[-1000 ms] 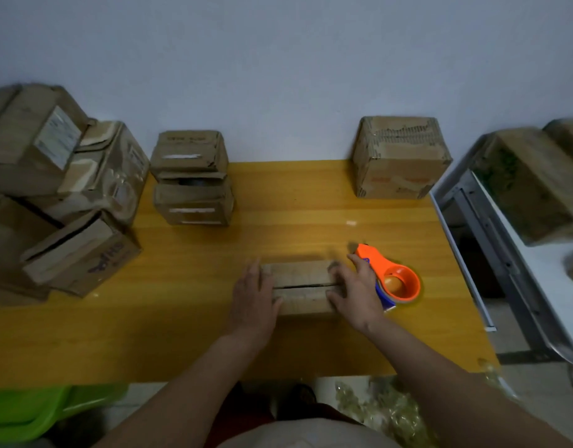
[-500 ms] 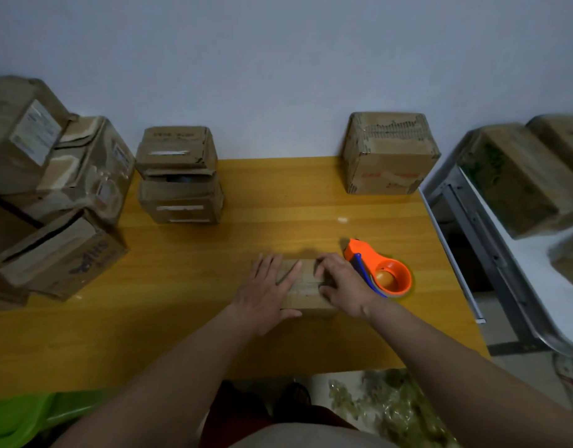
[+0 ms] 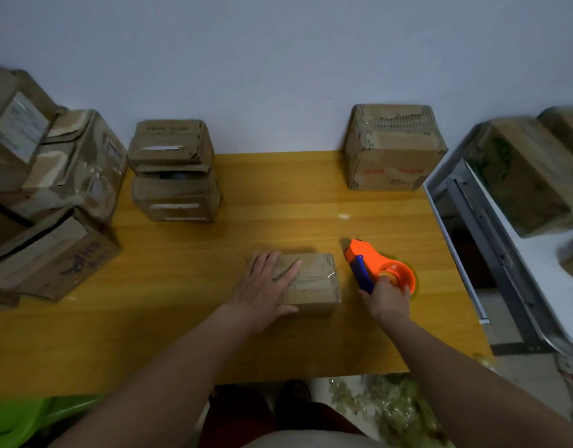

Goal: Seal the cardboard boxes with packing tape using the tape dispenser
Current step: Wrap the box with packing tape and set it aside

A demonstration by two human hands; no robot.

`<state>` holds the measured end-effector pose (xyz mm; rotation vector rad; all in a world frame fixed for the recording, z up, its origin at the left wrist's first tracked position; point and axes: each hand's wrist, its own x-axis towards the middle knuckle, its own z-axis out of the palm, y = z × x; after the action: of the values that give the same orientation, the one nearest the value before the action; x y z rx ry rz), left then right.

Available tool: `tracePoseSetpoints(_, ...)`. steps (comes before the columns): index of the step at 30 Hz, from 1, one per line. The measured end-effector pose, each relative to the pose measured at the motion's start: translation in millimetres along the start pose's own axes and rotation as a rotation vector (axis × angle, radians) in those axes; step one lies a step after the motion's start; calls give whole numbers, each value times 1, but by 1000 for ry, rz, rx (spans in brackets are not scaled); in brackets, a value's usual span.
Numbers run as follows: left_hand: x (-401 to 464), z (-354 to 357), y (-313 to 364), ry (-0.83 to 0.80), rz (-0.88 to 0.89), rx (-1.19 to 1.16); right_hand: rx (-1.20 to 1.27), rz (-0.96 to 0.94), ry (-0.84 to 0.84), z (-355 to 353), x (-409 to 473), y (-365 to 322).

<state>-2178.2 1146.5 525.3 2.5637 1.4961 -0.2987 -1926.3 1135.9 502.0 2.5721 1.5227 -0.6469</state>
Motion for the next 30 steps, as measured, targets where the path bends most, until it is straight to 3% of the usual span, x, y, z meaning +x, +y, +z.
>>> tracePoseSetpoints(3,-2,2,-1,15,-16,-7,51,-48,9,-1,7,4)
tracePoseSetpoints(9,-6,4,-3,77,-48,-196,648,-123,-77,-45,7,5)
tracePoseSetpoints(12,-5,3,-3,99,-60,-282,799,-90,30,-72,-1,-3)
tracePoseSetpoints(16,-4,0,-1,116,-116,-434,733,-136,237,-94,-15,-22)
tracePoseSetpoints(23,-5,-9,1,177,-152,-552,677,-355,120,-105,-28,-70)
tracePoseSetpoints(27,-8,-9,-1,107,-179,-511,520,-369,83,-95,-32,-83)
tracePoseSetpoints(30,-13,-8,-6,140,-189,-477,493,-370,81,-95,-30,-84)
